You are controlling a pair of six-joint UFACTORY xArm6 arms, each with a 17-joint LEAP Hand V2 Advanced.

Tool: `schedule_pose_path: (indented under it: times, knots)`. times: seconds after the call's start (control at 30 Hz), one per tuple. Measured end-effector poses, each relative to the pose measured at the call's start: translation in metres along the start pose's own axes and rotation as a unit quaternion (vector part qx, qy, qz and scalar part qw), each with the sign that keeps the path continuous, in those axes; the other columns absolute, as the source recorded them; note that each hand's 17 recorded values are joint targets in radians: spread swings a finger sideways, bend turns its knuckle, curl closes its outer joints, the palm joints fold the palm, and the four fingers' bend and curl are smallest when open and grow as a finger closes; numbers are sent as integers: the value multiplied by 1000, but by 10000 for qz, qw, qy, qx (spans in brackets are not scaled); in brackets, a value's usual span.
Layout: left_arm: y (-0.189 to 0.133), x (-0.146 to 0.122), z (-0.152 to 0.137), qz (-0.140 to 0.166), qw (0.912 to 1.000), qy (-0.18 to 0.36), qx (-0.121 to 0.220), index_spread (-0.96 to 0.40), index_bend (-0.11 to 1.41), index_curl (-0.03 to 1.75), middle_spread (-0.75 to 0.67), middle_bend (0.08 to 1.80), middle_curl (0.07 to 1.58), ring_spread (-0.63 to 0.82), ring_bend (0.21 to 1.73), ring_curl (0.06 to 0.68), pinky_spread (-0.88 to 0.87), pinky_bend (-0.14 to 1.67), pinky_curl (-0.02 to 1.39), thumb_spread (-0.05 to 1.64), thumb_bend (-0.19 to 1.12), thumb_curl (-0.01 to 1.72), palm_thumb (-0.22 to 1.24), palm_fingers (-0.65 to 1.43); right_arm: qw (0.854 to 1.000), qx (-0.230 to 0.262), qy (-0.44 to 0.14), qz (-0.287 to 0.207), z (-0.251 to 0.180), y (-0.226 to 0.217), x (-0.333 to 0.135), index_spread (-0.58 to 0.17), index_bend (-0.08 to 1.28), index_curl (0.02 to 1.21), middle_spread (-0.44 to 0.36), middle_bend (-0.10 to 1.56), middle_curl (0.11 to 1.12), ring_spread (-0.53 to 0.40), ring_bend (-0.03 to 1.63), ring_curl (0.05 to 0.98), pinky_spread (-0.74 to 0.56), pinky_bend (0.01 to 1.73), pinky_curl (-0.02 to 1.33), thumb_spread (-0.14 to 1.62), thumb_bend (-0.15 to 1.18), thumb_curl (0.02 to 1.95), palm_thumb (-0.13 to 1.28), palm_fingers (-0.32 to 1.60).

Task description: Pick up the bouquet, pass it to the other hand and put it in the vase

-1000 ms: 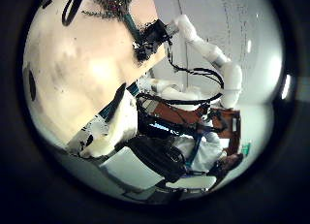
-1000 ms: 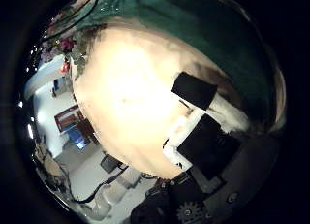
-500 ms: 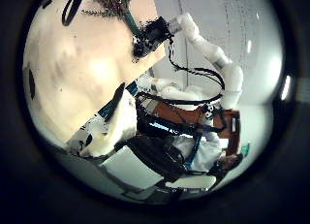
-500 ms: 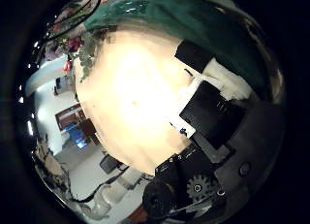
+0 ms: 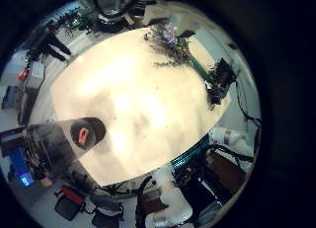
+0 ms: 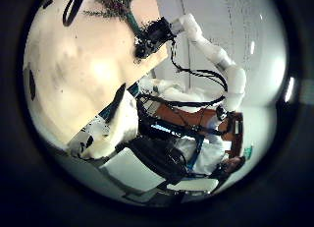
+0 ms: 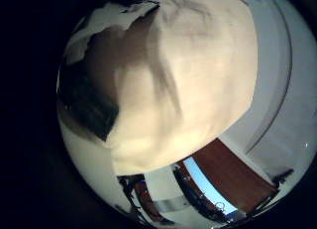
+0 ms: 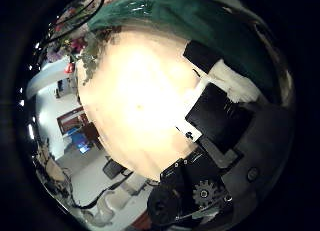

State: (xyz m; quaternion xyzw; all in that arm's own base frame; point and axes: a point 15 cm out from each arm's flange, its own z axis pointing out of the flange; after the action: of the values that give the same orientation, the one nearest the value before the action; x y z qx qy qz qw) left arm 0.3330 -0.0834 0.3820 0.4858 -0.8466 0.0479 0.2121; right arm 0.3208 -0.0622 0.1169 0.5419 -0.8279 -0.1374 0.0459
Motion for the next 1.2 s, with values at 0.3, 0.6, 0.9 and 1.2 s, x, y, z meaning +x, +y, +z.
schedule_pose_path:
  times: [0.3,0.6,0.9,1.2]
  knots:
    - [0,0,1,0,10000,11,-3,-10,190,395,318,192,336,521,479,197,493,179,242,1274,-12,383,456,162,10000,0,0,0,0,0,0,-276,1021,872,-136,1281,799,-181,1446,614,-229,1367,546,992,-88,782,957,1052]
    - [1,3,0,23,10000,-1,4,-10,189,396,311,192,337,521,479,197,493,179,242,1275,-13,384,456,162,10000,0,0,0,0,0,0,-335,374,696,-146,1018,708,-199,1341,542,-361,1310,489,1083,-42,569,568,398]
    - [2,3,0,-21,10000,1,-5,-10,188,395,309,195,340,521,477,196,492,178,240,1275,-13,385,456,164,10000,0,0,0,0,0,0,-410,264,512,24,483,462,132,880,349,276,1106,379,1069,-29,483,519,-84]
    - [-6,20,0,-393,9991,-123,-66,-10,192,397,308,195,341,522,474,196,492,177,238,1275,-13,385,456,167,10000,0,0,0,0,0,0,-433,230,435,49,359,386,215,657,254,420,819,264,1062,-28,442,521,-20]
